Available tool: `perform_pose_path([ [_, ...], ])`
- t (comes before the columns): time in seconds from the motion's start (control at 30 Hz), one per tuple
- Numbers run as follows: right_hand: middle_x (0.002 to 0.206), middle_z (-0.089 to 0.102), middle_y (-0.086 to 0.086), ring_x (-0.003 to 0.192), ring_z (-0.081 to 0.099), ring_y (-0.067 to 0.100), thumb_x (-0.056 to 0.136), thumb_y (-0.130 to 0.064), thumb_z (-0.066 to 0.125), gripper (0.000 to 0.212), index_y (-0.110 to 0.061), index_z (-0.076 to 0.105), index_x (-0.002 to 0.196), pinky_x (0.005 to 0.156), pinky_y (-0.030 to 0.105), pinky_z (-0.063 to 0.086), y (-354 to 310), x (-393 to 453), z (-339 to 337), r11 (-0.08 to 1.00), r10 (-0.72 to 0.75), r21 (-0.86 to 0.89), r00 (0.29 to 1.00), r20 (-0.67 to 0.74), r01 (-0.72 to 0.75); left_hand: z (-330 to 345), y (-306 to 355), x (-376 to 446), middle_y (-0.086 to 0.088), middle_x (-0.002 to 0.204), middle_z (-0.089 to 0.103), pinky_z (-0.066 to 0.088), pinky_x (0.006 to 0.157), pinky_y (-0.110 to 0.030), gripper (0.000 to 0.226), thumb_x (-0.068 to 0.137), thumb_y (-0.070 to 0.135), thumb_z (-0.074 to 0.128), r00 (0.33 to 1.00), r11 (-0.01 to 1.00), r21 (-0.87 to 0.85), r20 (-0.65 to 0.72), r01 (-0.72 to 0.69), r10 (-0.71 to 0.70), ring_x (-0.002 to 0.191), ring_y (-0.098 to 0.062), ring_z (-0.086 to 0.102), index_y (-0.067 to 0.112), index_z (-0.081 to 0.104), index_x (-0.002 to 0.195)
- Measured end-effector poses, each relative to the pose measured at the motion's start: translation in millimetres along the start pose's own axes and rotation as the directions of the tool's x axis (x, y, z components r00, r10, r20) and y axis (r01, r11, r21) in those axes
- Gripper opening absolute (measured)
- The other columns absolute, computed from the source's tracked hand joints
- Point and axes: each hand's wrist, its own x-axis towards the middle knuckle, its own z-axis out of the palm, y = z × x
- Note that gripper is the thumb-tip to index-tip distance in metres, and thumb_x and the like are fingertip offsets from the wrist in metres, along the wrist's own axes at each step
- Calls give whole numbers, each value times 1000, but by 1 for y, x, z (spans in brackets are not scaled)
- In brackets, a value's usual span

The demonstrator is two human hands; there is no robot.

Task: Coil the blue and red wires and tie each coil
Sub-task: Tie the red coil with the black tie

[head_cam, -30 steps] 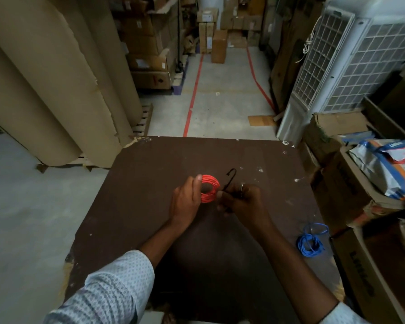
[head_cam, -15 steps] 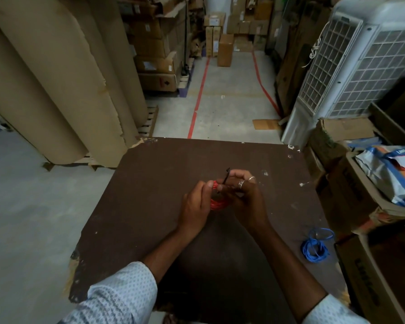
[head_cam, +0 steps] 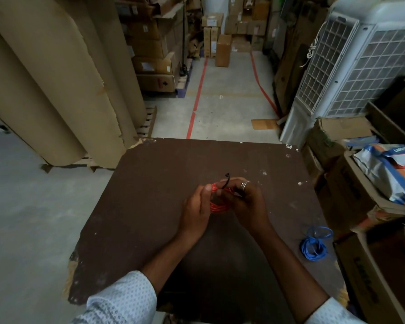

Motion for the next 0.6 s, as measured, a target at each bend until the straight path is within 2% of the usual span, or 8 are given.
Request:
perform_pose_path([
  [0.1, 92, 71, 11, 89, 70, 34, 82, -4, 75, 22, -26, 75, 82, 80, 58, 55, -3, -1, 2, 995, -29, 92, 1000, -8, 29, -1, 1, 0, 6, 79, 65, 45, 66, -19, 46, 99, 55, 30, 1000, 1000, 14, -17, -23, 24, 74, -2, 62, 22, 61, 91],
  [0.2, 96, 71, 9, 93, 69, 36, 82, -2, 75, 25, -27, 76, 82, 83, 64, 54, -4, -3, 3, 987, -10, 160, 1000, -14, 12, -4, 6, -2, 6, 77, 65, 43, 63, -14, 42, 104, 49, 33, 1000, 1000, -3, -14, -22, 22, 73, -1, 62, 22, 61, 91],
  [0.3, 96, 72, -1, 93, 70, 27, 81, 1, 76, 26, -25, 77, 81, 85, 56, 57, -8, -4, 4, 984, 25, 179, 999, -31, -19, -4, 9, -5, 3, 84, 68, 50, 68, -21, 40, 107, 44, 30, 999, 999, -20, 16, 30, -29, 79, -3, 65, 24, 62, 96],
  [0.4, 94, 73, -6, 90, 70, 17, 79, 0, 77, 25, -25, 78, 80, 81, 37, 57, -10, -5, 7, 986, 19, 164, 999, -47, -11, -3, 13, -7, 3, 90, 67, 51, 73, -22, 42, 108, 44, 27, 994, 993, -49, 15, 110, -109, 84, -3, 64, 25, 63, 97],
  [0.5, 92, 73, 12, 88, 71, 16, 82, 3, 76, 3, 0, 76, 81, 80, 29, 55, -10, -8, 9, 987, 24, 162, 999, -23, -20, -2, 20, -5, 4, 78, 62, 42, 63, -13, 39, 108, 33, 33, 980, 979, -81, -46, 188, -192, 70, 5, 58, 23, 59, 82],
  [0.53, 92, 73, 12, 87, 72, 16, 82, 4, 75, 2, 2, 75, 82, 79, 29, 56, -11, -10, 11, 986, 32, 164, 999, -17, -29, -1, 22, -4, 4, 74, 60, 40, 59, -14, 40, 108, 30, 35, 974, 973, -99, -71, 210, -217, 64, 5, 56, 21, 58, 77],
  [0.6, 93, 74, 0, 86, 72, 13, 82, 5, 75, 11, -6, 77, 84, 78, 29, 57, -15, -11, 13, 984, 43, 172, 999, -17, -39, -1, 26, -2, 2, 68, 57, 39, 54, -17, 41, 106, 25, 38, 957, 955, -164, -114, 247, -267, 56, 3, 53, 17, 56, 71],
])
